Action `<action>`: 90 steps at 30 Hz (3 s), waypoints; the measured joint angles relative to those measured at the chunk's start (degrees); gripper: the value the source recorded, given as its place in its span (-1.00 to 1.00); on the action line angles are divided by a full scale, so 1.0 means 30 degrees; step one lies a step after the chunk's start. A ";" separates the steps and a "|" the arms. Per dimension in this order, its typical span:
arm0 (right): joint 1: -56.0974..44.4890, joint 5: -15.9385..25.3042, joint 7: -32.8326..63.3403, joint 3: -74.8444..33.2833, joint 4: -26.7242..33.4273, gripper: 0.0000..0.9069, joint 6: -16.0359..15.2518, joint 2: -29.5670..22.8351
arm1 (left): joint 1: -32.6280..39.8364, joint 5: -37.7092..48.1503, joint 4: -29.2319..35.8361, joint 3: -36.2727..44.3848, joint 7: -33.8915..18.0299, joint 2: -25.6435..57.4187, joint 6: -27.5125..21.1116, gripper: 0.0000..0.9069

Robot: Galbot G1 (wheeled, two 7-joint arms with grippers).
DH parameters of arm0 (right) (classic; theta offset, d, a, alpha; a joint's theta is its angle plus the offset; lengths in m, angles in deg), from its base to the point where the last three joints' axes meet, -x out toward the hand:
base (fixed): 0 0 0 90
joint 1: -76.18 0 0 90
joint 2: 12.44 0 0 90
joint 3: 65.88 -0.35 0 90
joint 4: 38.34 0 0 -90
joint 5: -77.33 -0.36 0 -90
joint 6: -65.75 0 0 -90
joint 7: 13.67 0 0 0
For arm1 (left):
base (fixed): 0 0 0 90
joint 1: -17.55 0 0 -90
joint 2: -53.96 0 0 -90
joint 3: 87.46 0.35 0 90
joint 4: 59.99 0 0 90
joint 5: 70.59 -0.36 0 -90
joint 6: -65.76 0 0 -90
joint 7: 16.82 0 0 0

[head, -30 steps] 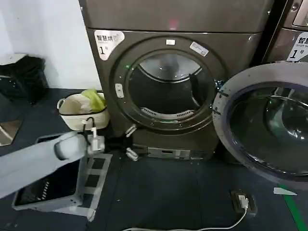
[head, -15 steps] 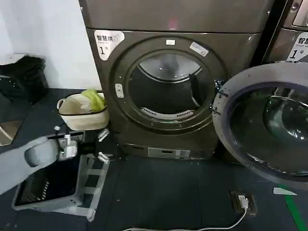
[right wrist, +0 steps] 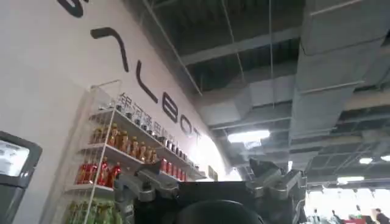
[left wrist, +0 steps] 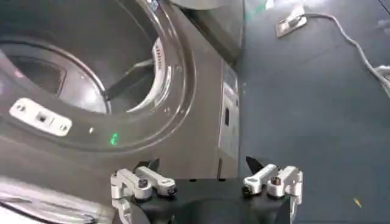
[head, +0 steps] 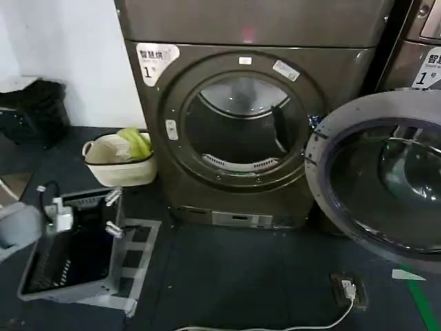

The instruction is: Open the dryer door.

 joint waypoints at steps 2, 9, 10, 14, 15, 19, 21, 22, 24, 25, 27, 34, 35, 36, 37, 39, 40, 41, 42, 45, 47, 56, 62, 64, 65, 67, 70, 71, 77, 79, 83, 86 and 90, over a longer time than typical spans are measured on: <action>0.0009 0.0004 -0.0003 0.0033 0.0017 1.00 0.0006 -0.0018 | -0.0335 -0.0001 -0.0143 -0.0260 0.0095 0.0301 0.0037 1.00; 0.0088 0.0009 -0.0017 0.0060 0.0071 1.00 0.0021 -0.0017 | -0.0870 -0.0248 -0.0753 -0.0650 0.1084 0.0905 0.0092 1.00; 0.0096 0.0009 -0.0022 0.0079 0.0080 1.00 0.0027 -0.0020 | -0.0898 -0.0429 -0.0869 -0.0700 0.1209 0.0965 0.0147 1.00; 0.0122 0.0009 -0.0027 0.0127 0.0131 1.00 0.0038 0.0008 | -0.0967 -0.0967 -0.1319 -0.0821 0.1631 0.1100 0.0331 1.00; 0.0127 0.0009 -0.0029 0.0141 0.0130 1.00 0.0039 0.0015 | -0.0973 -0.1099 -0.1476 -0.0851 0.1745 0.1147 0.0358 1.00; 0.0158 0.0009 -0.0035 0.0207 0.0141 1.00 0.0040 0.0031 | -0.1004 -0.1674 -0.2034 -0.1068 0.2269 0.1203 0.0655 1.00; 0.0176 0.0010 -0.0043 0.0257 0.0153 1.00 0.0049 0.0033 | -0.1003 -0.1931 -0.2420 -0.1284 0.2683 0.1195 0.0724 1.00; 0.0190 0.0010 -0.0046 0.0295 0.0156 1.00 0.0049 0.0034 | -0.0989 -0.2242 -0.2656 -0.1404 0.2930 0.1165 0.0856 1.00; 0.0213 0.0014 -0.0049 0.0349 0.0159 1.00 0.0057 0.0044 | -0.0929 -0.2967 -0.3134 -0.1621 0.3262 0.1108 0.1132 1.00; 0.0225 0.0019 -0.0050 0.0377 0.0159 1.00 0.0060 0.0045 | -0.0909 -0.3327 -0.3403 -0.1719 0.3434 0.1072 0.1332 1.00; 0.0251 0.0033 -0.0050 0.0423 0.0160 1.00 0.0068 0.0045 | -0.0897 -0.3796 -0.3835 -0.1914 0.3643 0.1028 0.1534 1.00; 0.0288 0.0061 -0.0066 0.0542 0.0152 1.00 0.0091 0.0053 | -0.0896 -0.4649 -0.5138 -0.2518 0.4338 0.1017 0.1997 1.00; 0.0290 0.0060 -0.0068 0.0549 0.0156 1.00 0.0100 0.0065 | -0.0902 -0.4681 -0.5325 -0.2618 0.4414 0.1008 0.2057 1.00; 0.0290 0.0060 -0.0075 0.0562 0.0165 1.00 0.0120 0.0066 | -0.0903 -0.4765 -0.5463 -0.2677 0.4471 0.0998 0.2138 1.00; 0.0290 0.0060 -0.0082 0.0570 0.0206 1.00 0.0145 0.0072 | -0.0906 -0.4912 -0.5599 -0.2754 0.4577 0.0950 0.2284 1.00; 0.0288 0.0060 -0.0091 0.0571 0.0250 1.00 0.0180 0.0085 | -0.0906 -0.5093 -0.5912 -0.2935 0.4824 0.0818 0.2514 1.00; 0.0287 0.0060 -0.0096 0.0571 0.0266 1.00 0.0193 0.0093 | -0.0903 -0.5083 -0.6052 -0.3010 0.4991 0.0761 0.2731 1.00; 0.0287 0.0060 -0.0104 0.0570 0.0277 1.00 0.0210 0.0096 | -0.0893 -0.5119 -0.6197 -0.3076 0.5186 0.0727 0.2933 1.00; 0.0287 0.0059 -0.0108 0.0569 0.0280 1.00 0.0220 0.0097 | -0.0884 -0.5191 -0.6315 -0.3113 0.5320 0.0715 0.3100 1.00; 0.0276 0.0056 -0.0112 0.0557 0.0288 1.00 0.0233 0.0097 | -0.0865 -0.5395 -0.6591 -0.3186 0.5472 0.0699 0.3333 1.00; 0.0271 0.0054 -0.0112 0.0553 0.0293 1.00 0.0244 0.0096 | -0.0825 -0.5568 -0.6803 -0.3238 0.5533 0.0626 0.3440 1.00; 0.0271 0.0037 -0.0118 0.0535 0.0368 1.00 0.0286 0.0088 | -0.0643 -0.6132 -0.7604 -0.3277 0.6327 0.0427 0.4070 1.00; 0.0270 0.0034 -0.0120 0.0545 0.0389 1.00 0.0299 0.0125 | -0.0554 -0.6435 -0.8201 -0.3387 0.6622 0.0223 0.4170 1.00; 0.0271 0.0034 -0.0121 0.0545 0.0397 1.00 0.0304 0.0136 | -0.0554 -0.6416 -0.8363 -0.3386 0.6627 0.0152 0.4218 1.00; 0.0274 0.0034 -0.0121 0.0543 0.0412 1.00 0.0304 0.0136 | -0.0548 -0.6412 -0.8427 -0.3387 0.6587 0.0114 0.4256 1.00; 0.0279 0.0034 -0.0121 0.0543 0.0416 1.00 0.0308 0.0136 | -0.0512 -0.6402 -0.8534 -0.3401 0.6645 0.0040 0.4477 1.00; 0.0272 0.0035 -0.0123 0.0540 0.0416 1.00 0.0312 0.0141 | -0.0537 -0.6302 -0.8535 -0.3362 0.6498 0.0052 0.4623 1.00; 0.0269 0.0034 -0.0123 0.0535 0.0417 1.00 0.0312 0.0153 | -0.0563 -0.6317 -0.8524 -0.3330 0.6376 0.0054 0.4624 1.00; 0.0274 0.0041 -0.0125 0.0547 0.0424 1.00 0.0313 0.0206 | -0.0547 -0.6421 -0.8649 -0.3302 0.6354 -0.0075 0.4737 1.00; 0.0274 0.0042 -0.0125 0.0555 0.0414 1.00 0.0314 0.0206 | -0.0543 -0.6427 -0.8654 -0.3294 0.6372 -0.0078 0.4758 1.00; 0.0278 0.0044 -0.0126 0.0551 0.0408 1.00 0.0314 0.0216 | -0.0537 -0.6486 -0.8698 -0.3281 0.6577 -0.0079 0.4857 1.00; 0.0278 0.0045 -0.0125 0.0551 0.0409 1.00 0.0315 0.0220 | -0.0516 -0.6578 -0.8866 -0.3277 0.6777 -0.0125 0.4975 1.00; 0.0289 0.0061 -0.0126 0.0586 0.0403 1.00 0.0324 0.0211 | -0.0497 -0.6588 -0.8976 -0.3278 0.7193 -0.0163 0.5066 1.00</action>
